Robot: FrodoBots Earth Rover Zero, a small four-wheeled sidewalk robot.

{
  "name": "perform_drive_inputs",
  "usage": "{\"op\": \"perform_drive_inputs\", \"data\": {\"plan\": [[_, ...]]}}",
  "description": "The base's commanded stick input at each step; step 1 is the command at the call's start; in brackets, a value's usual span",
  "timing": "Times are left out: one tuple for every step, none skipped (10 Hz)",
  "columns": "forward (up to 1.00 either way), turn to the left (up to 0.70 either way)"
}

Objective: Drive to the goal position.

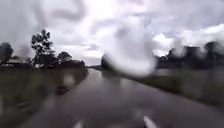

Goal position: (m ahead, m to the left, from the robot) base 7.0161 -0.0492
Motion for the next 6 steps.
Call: {"op": "perform_drive_inputs", "data": {"plan": [[0.85, 0.00], [0.85, 0.00], [0.85, 0.00], [0.85, 0.00], [0.85, 0.00], [0.85, 0.00]]}}
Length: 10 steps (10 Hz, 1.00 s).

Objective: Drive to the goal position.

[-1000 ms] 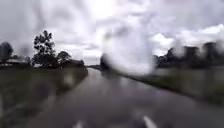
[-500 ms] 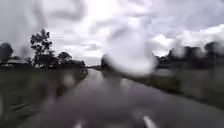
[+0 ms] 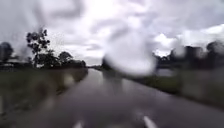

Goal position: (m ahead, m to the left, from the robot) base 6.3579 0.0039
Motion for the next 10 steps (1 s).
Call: {"op": "perform_drive_inputs", "data": {"plan": [[0.85, 0.11], [0.85, 0.24], [0.85, 0.26], [0.85, 0.05], [0.85, 0.00], [0.85, 0.00], [0.85, 0.00], [0.85, 0.00], [0.85, 0.00], [0.85, 0.00]]}}
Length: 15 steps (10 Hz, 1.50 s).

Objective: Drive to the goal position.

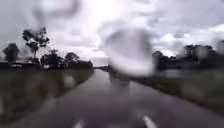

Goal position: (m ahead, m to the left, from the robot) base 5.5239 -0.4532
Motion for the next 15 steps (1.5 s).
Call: {"op": "perform_drive_inputs", "data": {"plan": [[0.85, 0.00], [0.85, 0.00], [0.85, 0.00], [0.85, 0.00], [0.85, 0.00], [0.85, 0.00], [0.85, 0.00], [0.85, 0.00], [0.85, 0.00], [0.85, 0.00], [0.85, 0.00], [0.85, 0.00], [0.85, 0.00], [0.85, 0.00], [0.85, 0.00]]}}
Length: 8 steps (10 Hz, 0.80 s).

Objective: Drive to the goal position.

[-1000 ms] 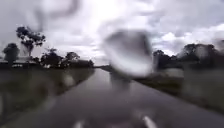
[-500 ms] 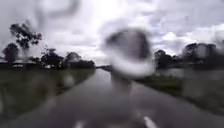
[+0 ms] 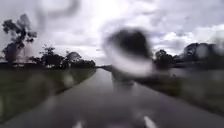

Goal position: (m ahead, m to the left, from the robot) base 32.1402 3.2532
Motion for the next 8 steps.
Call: {"op": "perform_drive_inputs", "data": {"plan": [[0.85, 0.00], [0.85, 0.00], [0.85, 0.00], [0.85, 0.00], [0.85, 0.00], [0.85, 0.00], [0.85, 0.00], [0.85, 0.00]]}}
